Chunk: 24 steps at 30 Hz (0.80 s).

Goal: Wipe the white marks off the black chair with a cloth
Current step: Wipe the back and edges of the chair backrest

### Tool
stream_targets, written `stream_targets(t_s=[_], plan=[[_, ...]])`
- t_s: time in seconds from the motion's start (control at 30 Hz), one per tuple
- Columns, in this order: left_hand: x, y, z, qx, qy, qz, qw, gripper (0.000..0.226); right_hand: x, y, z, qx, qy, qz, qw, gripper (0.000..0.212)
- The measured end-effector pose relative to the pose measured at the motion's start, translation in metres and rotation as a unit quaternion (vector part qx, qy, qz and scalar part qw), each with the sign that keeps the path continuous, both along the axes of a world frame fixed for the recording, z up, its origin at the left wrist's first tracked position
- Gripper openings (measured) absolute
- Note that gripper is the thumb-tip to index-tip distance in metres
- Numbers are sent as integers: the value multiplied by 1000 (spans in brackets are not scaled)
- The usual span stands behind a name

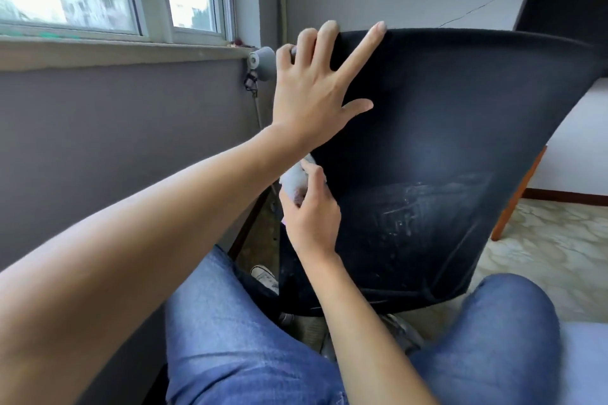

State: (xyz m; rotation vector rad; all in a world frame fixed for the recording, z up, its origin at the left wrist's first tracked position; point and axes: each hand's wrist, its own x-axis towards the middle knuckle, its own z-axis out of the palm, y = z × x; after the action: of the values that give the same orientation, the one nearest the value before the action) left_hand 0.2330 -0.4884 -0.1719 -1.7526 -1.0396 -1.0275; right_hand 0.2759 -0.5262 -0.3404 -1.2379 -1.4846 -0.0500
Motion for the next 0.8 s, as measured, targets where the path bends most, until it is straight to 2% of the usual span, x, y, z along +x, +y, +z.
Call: stream_targets(t_s=[0.13, 0.2, 0.3, 0.4, 0.47, 0.53, 0.6, 0.63, 0.7, 0.73, 0.8], plan=[[2, -1, 0, 4, 1, -3, 1000, 94, 31, 2, -40, -6, -17, -72, 997, 44], [1, -2, 0, 5, -3, -5, 1000, 95, 54, 2, -60, -32, 56, -137, 988, 39], [3, -2, 0, 7, -6, 0, 1000, 94, 78, 2, -63, -68, 207, -227, 949, 39], [7, -3, -1, 5, -9, 3, 1000, 94, 71, -1, -53, -83, 265, -237, 931, 40], [10, -4, -1, 5, -9, 8, 1000, 94, 45, -6, -53, -98, 228, -155, 956, 32], [10, -5, -1, 10, -11, 7, 1000, 94, 15, -9, -56, -139, 78, -63, 985, 31], [10, -6, 0, 13, -13, 3, 1000, 94, -5, -12, -60, -192, -45, -25, 980, 28], [10, -6, -1, 14, -12, 3, 1000, 94, -8, -12, -62, -192, -59, -36, 979, 28], [10, -4, -2, 20, -10, 3, 1000, 95, -4, -13, -64, -137, -52, -94, 985, 38], [11, -4, -1, 20, -10, 3, 1000, 95, 5, -15, -59, -100, -18, -133, 986, 43], [9, -5, -1, 17, -14, 2, 1000, 95, 35, -15, -44, -43, 105, -215, 970, 42]])
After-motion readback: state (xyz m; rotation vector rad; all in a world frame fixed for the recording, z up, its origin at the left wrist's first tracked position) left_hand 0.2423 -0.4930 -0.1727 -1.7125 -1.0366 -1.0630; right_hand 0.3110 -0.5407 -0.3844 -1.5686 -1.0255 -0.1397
